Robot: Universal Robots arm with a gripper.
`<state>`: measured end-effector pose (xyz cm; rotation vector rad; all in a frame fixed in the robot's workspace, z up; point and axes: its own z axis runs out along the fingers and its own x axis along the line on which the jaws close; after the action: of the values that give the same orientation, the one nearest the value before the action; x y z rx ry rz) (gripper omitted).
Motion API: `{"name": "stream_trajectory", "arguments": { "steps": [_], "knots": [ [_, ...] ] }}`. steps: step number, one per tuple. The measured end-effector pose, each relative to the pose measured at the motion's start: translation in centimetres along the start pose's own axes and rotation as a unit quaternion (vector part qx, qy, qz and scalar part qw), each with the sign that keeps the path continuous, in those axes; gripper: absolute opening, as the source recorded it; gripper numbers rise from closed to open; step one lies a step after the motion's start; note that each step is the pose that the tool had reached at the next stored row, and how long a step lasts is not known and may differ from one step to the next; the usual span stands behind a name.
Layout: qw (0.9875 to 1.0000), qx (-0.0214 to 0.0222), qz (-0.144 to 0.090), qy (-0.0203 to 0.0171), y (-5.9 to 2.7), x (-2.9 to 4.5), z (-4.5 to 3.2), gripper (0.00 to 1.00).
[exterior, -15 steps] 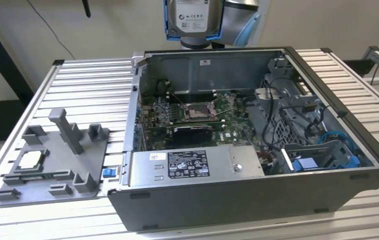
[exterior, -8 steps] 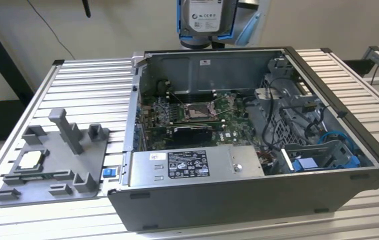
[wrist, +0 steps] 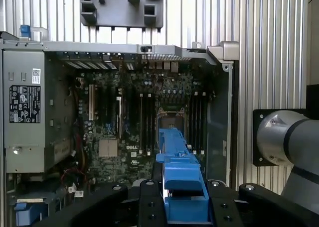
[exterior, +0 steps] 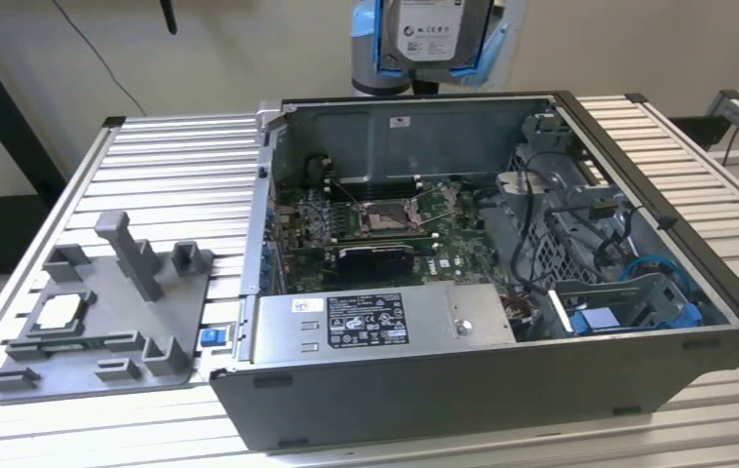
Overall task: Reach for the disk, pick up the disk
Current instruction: 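Pick up the disk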
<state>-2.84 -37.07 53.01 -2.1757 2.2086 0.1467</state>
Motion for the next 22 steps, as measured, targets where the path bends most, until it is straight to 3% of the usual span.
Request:
{"name": "stream_trajectory", "arguments": {
  "steps": [22],
  "knots": [
    [1.0000,0.0000,0.000,-0.0012,-8.48,-0.14,-0.34,0.00]
  ]
}}
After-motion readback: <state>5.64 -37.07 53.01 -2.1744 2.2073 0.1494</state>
